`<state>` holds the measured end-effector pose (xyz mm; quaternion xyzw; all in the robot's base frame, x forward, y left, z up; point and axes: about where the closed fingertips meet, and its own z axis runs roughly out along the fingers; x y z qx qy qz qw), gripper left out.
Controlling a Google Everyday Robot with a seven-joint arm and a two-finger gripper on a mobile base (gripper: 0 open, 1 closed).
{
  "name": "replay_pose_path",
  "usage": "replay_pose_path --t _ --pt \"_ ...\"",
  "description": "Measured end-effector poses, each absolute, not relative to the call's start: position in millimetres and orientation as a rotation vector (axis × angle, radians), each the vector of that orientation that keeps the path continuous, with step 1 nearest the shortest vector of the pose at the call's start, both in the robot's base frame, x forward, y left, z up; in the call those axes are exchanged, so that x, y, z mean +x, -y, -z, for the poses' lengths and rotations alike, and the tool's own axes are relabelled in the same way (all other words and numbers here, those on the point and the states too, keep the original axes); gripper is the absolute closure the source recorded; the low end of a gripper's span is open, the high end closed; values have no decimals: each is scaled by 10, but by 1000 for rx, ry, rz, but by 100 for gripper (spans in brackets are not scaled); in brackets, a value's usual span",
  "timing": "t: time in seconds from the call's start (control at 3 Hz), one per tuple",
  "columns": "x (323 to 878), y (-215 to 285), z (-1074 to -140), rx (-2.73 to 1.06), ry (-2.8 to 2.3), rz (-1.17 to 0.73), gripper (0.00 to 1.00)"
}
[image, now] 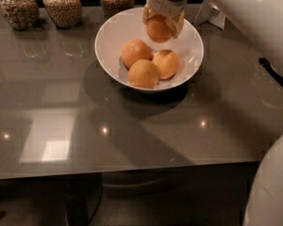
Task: Pick orange from white bowl
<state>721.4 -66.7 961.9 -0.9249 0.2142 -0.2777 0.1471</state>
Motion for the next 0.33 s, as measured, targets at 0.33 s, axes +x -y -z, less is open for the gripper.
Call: replay_pose_path --t 0.33 --pt "7101 704 -9875 -2632 -630 818 100"
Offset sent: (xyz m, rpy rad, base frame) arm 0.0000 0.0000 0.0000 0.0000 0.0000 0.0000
